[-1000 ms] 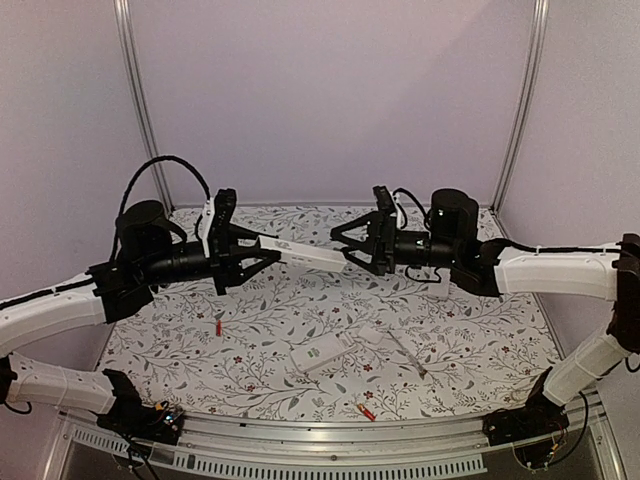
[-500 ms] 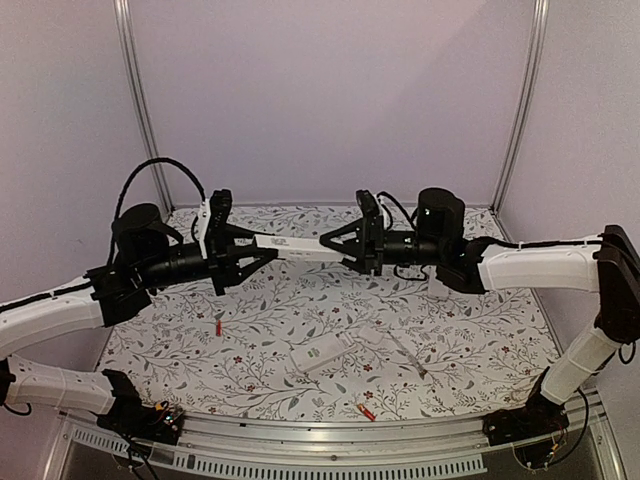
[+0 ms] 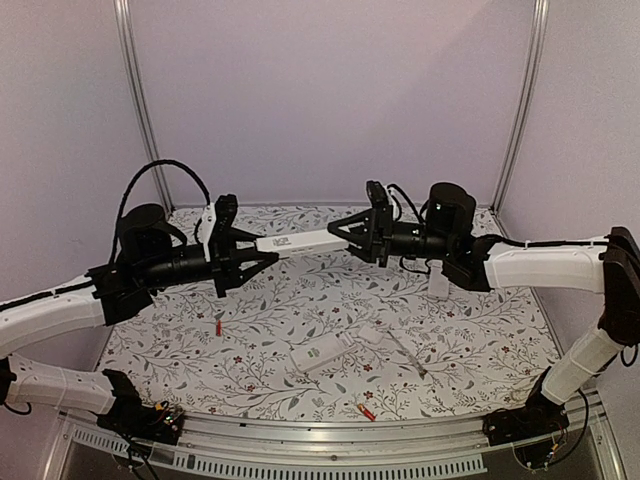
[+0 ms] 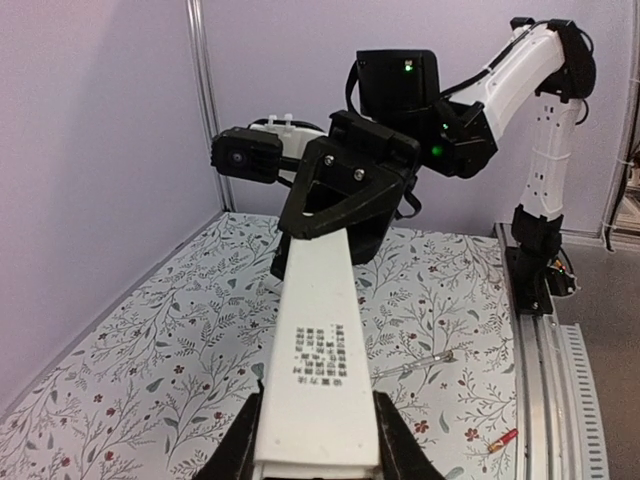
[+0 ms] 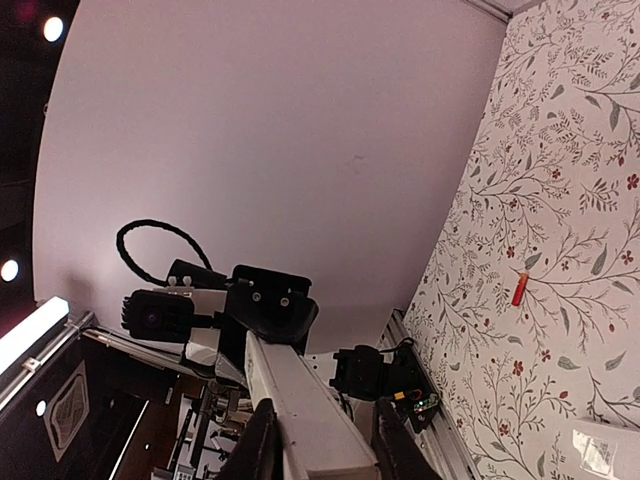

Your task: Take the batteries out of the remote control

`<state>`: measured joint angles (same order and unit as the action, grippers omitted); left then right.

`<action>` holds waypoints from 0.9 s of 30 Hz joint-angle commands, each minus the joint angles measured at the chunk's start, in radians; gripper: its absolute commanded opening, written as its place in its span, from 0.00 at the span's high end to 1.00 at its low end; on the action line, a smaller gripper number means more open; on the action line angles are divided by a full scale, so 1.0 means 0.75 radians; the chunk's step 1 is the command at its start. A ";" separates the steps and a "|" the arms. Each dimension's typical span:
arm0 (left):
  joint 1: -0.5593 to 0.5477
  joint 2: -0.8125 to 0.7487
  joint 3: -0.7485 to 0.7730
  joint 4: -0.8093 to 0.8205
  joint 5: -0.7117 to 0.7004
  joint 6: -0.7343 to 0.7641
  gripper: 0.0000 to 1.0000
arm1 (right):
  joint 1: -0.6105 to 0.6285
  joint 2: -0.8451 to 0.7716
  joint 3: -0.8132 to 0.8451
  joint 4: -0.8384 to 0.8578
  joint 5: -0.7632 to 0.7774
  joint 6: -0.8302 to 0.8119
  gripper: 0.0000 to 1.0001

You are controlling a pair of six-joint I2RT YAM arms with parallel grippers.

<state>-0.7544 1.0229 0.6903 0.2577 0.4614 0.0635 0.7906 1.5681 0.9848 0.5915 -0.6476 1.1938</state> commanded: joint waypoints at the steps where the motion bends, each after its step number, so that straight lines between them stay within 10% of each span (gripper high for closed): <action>1: -0.025 0.063 0.080 -0.054 0.030 -0.004 0.78 | 0.051 -0.004 -0.027 -0.072 -0.009 -0.093 1.00; 13: -0.043 0.120 0.137 -0.195 -0.029 0.080 0.74 | 0.028 -0.041 -0.059 -0.072 0.011 -0.091 1.00; 16: -0.049 0.125 0.138 -0.203 -0.035 0.088 0.96 | 0.026 -0.041 -0.062 -0.076 0.012 -0.094 1.00; 27: -0.054 0.123 0.139 -0.211 -0.040 0.088 1.00 | -0.004 -0.138 -0.061 -0.279 0.123 -0.265 0.50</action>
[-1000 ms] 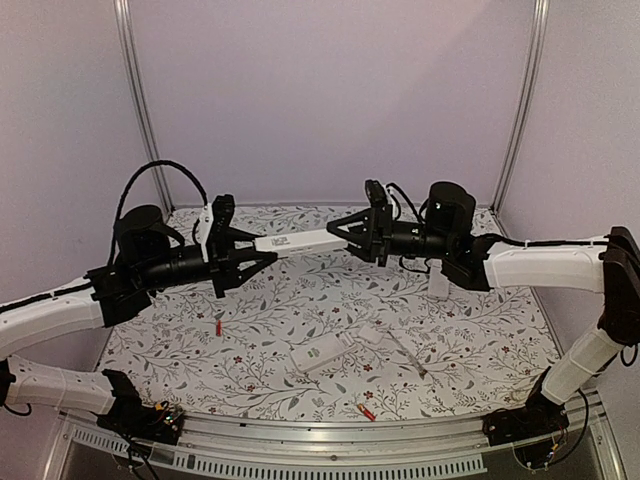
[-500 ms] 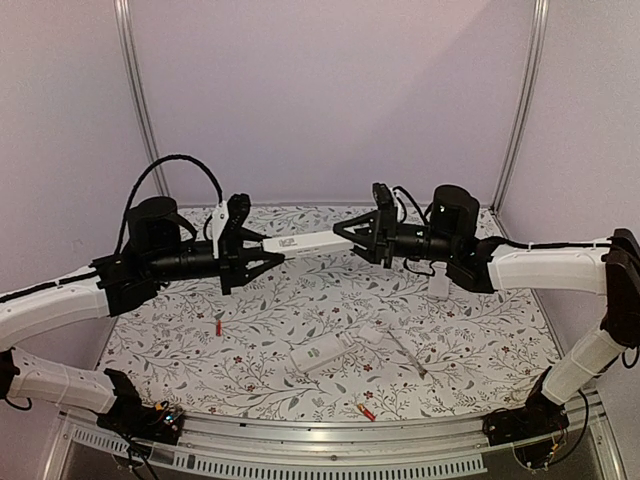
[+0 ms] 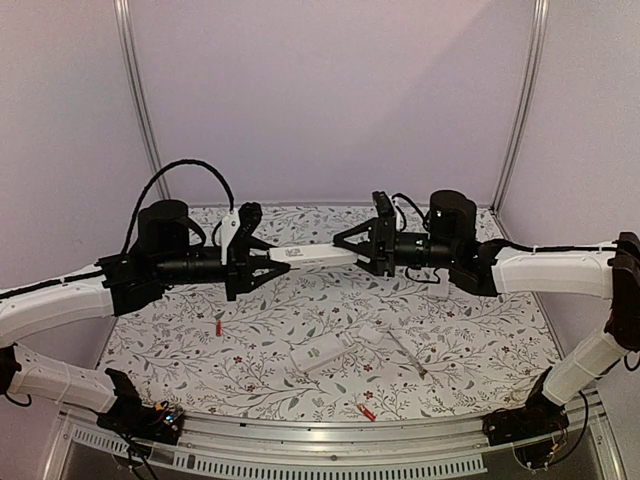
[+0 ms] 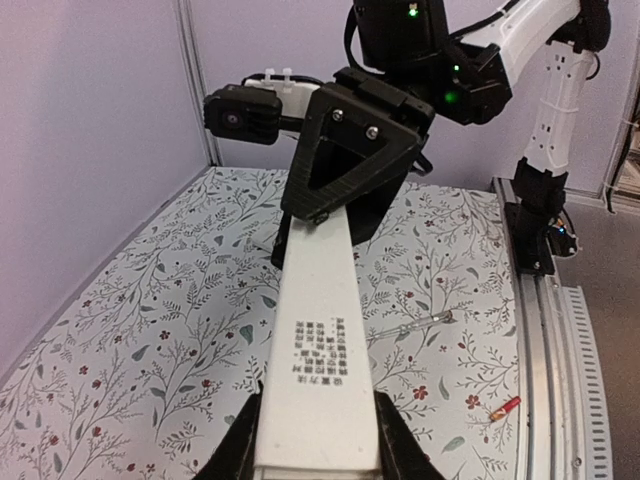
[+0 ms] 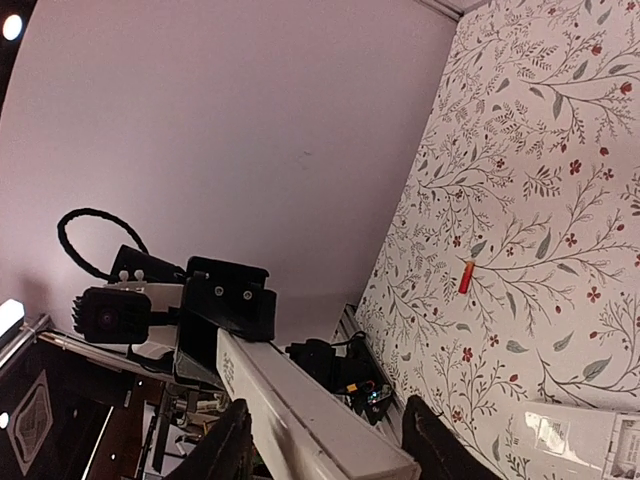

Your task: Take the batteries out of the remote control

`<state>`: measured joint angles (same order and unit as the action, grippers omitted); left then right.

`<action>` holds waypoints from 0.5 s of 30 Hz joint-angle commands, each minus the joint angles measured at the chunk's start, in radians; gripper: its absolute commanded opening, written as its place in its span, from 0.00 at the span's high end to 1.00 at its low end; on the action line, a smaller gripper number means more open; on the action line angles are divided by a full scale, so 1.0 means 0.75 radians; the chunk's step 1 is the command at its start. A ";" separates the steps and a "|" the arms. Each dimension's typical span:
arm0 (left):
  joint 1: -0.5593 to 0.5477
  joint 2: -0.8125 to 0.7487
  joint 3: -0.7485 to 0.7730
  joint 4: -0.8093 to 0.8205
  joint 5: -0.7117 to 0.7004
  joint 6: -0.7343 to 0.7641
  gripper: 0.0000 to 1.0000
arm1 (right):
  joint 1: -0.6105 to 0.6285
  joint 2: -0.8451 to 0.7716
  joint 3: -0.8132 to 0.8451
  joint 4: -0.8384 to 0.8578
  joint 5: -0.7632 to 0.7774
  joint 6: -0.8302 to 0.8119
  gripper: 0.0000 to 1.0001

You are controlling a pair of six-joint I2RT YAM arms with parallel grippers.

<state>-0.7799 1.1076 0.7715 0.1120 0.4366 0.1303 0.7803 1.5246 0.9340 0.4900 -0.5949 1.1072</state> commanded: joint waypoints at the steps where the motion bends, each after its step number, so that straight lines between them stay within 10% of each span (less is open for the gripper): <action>1: -0.020 0.010 0.030 -0.016 -0.005 0.000 1.00 | 0.009 -0.088 0.012 -0.165 0.061 -0.177 0.49; 15: -0.020 0.018 0.035 -0.026 -0.021 0.003 1.00 | -0.017 -0.233 0.045 -0.402 0.175 -0.362 0.59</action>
<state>-0.7837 1.1130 0.7731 0.1013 0.4316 0.1303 0.7727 1.3972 0.9409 0.2420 -0.5060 0.8852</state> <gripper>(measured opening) 0.267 0.438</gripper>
